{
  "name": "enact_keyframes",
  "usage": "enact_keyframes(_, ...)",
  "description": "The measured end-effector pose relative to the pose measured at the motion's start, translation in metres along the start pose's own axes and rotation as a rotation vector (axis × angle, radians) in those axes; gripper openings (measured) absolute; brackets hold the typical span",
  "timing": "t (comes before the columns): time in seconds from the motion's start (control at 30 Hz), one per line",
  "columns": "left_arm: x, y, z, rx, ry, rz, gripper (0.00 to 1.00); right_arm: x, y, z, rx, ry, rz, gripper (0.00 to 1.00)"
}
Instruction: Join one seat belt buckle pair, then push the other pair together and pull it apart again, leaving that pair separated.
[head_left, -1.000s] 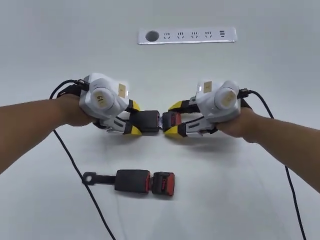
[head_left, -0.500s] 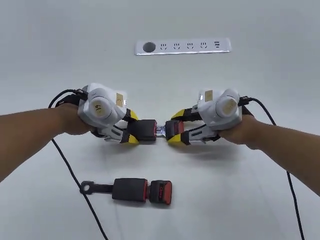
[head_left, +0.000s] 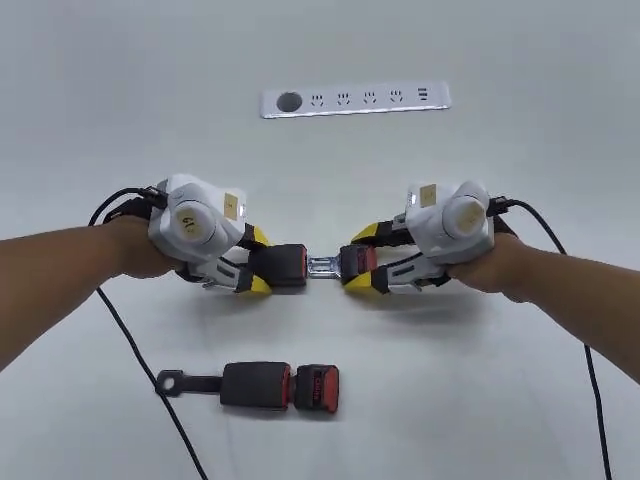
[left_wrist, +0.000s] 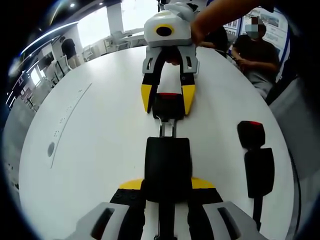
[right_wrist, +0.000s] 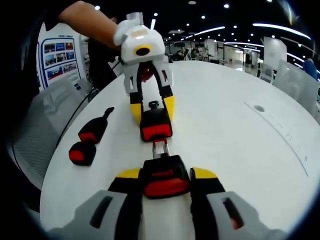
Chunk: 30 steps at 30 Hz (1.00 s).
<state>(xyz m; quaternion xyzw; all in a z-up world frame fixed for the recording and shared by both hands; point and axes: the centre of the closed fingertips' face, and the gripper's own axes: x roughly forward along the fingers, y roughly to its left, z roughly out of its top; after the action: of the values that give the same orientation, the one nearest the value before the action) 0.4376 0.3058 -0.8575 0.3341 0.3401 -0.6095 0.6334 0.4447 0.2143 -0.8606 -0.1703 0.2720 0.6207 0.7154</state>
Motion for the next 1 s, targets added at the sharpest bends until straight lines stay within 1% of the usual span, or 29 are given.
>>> enact_keyframes(0.13, 0.000, 0.000, 0.000, 0.000, 0.001, 0.000, 0.33, -0.005, -0.003, -0.006, 0.005, 0.000, -0.009, 0.38)
enact_keyframes(0.27, 0.000, 0.000, 0.000, -0.003, 0.001, 0.000, 0.33, -0.015, -0.002, -0.012, 0.011, 0.006, -0.016, 0.38)
enact_keyframes(0.37, 0.000, 0.000, 0.000, -0.003, 0.002, 0.000, 0.33, -0.022, -0.001, -0.015, 0.015, 0.005, -0.021, 0.38)
enact_keyframes(0.43, 0.000, 0.000, 0.000, -0.014, -0.002, 0.001, 0.33, -0.026, -0.001, -0.017, 0.019, 0.003, -0.026, 0.38)
enact_keyframes(0.53, -0.001, 0.000, 0.000, -0.010, 0.000, 0.001, 0.33, -0.034, 0.003, -0.020, 0.023, 0.012, -0.027, 0.38)
enact_keyframes(0.67, -0.001, 0.000, 0.000, -0.005, 0.004, -0.001, 0.33, -0.044, 0.004, -0.024, 0.026, 0.012, -0.034, 0.38)
enact_keyframes(0.77, -0.002, 0.000, 0.000, -0.011, -0.003, 0.001, 0.33, -0.051, 0.004, -0.029, 0.037, 0.021, -0.040, 0.38)
enact_keyframes(0.87, -0.002, 0.000, 0.000, -0.006, 0.001, -0.002, 0.33, -0.060, 0.005, -0.033, 0.033, 0.029, -0.045, 0.38)
enact_keyframes(1.0, -0.002, 0.000, 0.000, -0.001, 0.002, -0.007, 0.33, -0.067, 0.006, -0.038, 0.036, 0.031, -0.052, 0.38)
